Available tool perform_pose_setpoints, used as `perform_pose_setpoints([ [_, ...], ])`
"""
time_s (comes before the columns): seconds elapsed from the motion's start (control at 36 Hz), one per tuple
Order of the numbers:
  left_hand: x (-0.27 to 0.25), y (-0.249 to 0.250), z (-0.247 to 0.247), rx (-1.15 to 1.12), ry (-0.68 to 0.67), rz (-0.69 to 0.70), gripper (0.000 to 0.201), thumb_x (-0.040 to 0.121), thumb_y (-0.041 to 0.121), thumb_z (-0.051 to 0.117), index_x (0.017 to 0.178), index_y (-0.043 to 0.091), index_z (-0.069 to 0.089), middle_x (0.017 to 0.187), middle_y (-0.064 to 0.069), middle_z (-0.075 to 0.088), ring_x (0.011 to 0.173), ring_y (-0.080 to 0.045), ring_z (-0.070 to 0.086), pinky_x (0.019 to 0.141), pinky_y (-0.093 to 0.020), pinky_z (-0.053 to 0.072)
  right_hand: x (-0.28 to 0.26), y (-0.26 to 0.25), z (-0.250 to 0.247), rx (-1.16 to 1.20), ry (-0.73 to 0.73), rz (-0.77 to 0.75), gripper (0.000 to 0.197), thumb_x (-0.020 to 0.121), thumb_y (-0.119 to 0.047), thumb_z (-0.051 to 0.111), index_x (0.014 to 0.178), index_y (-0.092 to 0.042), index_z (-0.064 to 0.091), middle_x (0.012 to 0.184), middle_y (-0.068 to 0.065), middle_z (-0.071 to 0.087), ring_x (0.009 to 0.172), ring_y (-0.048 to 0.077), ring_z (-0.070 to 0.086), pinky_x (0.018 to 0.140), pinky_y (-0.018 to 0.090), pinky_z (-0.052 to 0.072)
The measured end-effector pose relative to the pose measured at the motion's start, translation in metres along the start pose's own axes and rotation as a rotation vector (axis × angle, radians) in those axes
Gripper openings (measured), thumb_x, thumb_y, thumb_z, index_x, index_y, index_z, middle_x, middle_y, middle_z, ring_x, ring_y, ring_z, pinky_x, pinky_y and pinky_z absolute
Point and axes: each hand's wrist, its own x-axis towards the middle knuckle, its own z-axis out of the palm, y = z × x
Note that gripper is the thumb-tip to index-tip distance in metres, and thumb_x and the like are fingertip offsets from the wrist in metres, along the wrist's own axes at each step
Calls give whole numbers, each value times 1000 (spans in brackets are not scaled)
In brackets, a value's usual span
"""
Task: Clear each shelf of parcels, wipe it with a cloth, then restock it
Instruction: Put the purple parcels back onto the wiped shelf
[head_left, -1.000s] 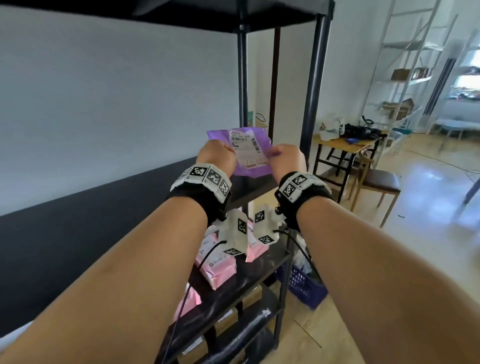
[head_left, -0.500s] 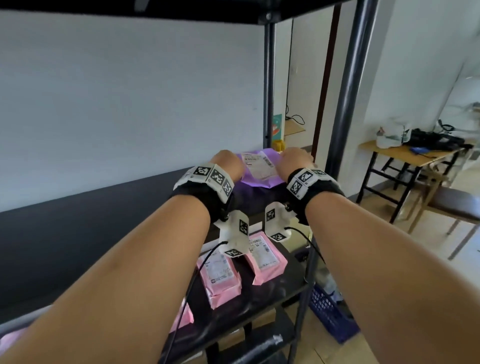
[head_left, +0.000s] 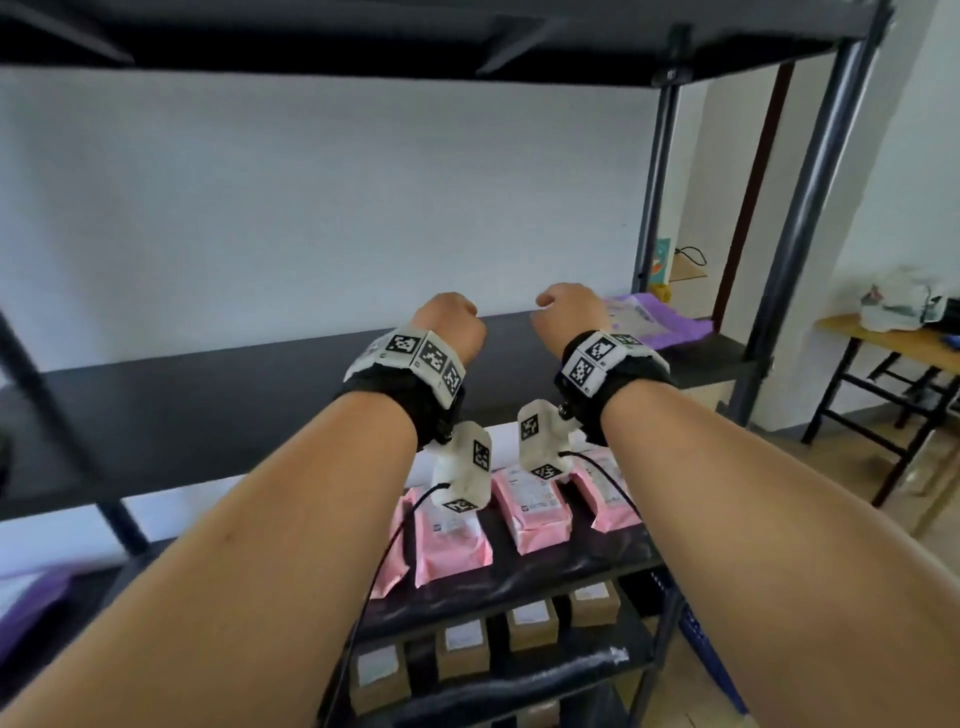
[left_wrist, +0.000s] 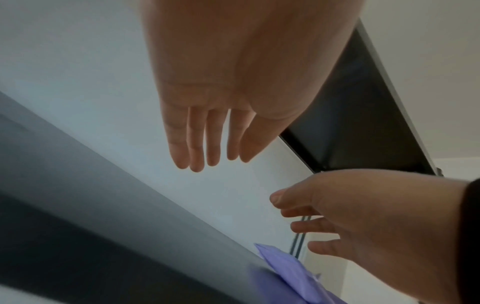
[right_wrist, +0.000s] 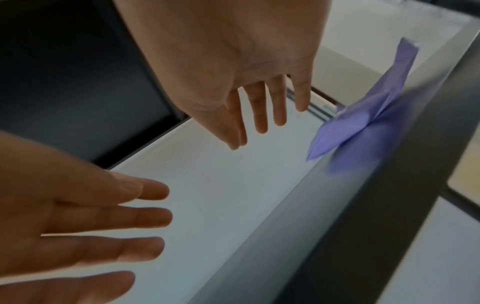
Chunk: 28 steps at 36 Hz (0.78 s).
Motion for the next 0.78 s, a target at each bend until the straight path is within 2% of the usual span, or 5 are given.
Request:
perform_pose_setpoints([
  [0.14,-55,-76,-63,91,47,-65,27,90,9,49,109,6,67,113,-13,65,103,-29,60,76,-28,44,-69,-79,38,78,-72,-116,26,85,-11,51,102,-11,71,114,11,67,106,32,61,89,34,50],
  [0.31,-140,-174,-137,130,111,-188,28,91,8,47,112,7,67,116,-12,65,108,-30,59,81,-27,42,-165,-170,86,229,-169,-209,27,89,-10,52,111,-9,68,118,8,66,107,28,62,92,34,50],
  [0.42,-199,-232,-183,112,187,-302,30,91,7,48,115,6,66,119,-11,64,111,-29,58,89,-30,46,-233,-228,114,269,-228,-315,31,84,-5,52,112,0,65,116,16,66,109,33,61,91,44,52],
  [0.64,-289,-320,-250,150,289,-542,31,89,7,50,116,10,66,121,-9,63,112,-30,57,93,-32,44,-328,-318,164,311,-386,-501,34,86,-8,50,113,-13,68,122,11,62,114,30,57,96,38,48],
  [0.78,-323,-372,-275,143,309,-688,36,91,7,48,125,11,61,127,-11,60,117,-29,55,99,-33,44,-369,-364,211,304,-514,-573,34,86,-10,52,116,-12,66,123,11,63,116,29,57,97,33,45],
])
